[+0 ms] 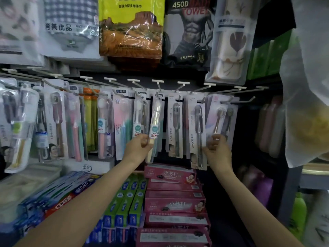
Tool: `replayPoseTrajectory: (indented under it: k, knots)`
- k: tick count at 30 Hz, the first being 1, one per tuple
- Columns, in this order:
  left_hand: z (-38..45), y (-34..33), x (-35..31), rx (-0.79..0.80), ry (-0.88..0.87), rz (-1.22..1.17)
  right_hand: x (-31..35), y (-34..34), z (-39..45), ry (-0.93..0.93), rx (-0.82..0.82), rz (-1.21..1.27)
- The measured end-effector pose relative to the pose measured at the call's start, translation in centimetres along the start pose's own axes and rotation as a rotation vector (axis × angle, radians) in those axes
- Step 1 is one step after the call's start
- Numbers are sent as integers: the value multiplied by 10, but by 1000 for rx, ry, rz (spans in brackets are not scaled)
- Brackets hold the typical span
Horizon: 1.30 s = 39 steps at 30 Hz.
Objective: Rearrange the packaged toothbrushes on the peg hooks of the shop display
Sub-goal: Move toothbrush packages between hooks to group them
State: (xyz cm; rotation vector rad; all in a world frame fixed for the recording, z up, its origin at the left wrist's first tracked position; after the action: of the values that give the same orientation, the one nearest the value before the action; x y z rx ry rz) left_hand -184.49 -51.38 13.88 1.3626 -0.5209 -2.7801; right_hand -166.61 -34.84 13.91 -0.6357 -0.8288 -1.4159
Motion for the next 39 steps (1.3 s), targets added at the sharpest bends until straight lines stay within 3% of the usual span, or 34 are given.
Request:
replayPoseTrajectory:
  k: [3, 5, 8, 10, 16, 20, 23, 25, 31, 36, 39]
  knots:
    - [2, 14, 5, 35, 12, -35, 20, -5, -19, 280, -197, -48]
    - [5, 23, 8, 42, 8, -37, 35, -21, -29, 382, -142, -24]
    - [8, 37, 11, 51, -19, -1, 48, -66, -41, 284, 205, 91]
    - [10, 47, 11, 51, -41, 14, 52, -91, -49, 166, 339, 147]
    - [19, 75, 3, 33, -170, 80, 50, -127, -58, -102, 376, 286]
    - [18, 77, 11, 117, -274, 153, 59, -133, -64, -271, 433, 530]
    - [18, 82, 26, 71, -314, 218, 62, -132, -62, -283, 466, 495]
    - [21, 91, 35, 1, -294, 247, 61, -130, -59, -233, 440, 375]
    - [22, 126, 53, -114, -323, 331, 54, -121, -58, -98, 153, 86]
    - [22, 156, 70, -235, -310, 490, 99, -111, -81, 408, -139, -21]
    - [22, 165, 67, -252, -507, 741, 131, -137, -102, 625, 78, 4]
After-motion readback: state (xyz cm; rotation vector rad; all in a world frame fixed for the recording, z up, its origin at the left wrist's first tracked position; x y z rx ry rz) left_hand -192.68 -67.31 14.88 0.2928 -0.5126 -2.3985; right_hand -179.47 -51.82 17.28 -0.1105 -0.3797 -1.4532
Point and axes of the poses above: each hand's wrist, its own z-axis towards the middle knuckle, its own y-axis out of the back of the hand, x = y × z, the point moved 5 cm from there along z, towards the middle knuckle, and after that the axes turned 13 degrees about -x, right-handed, at the moved point
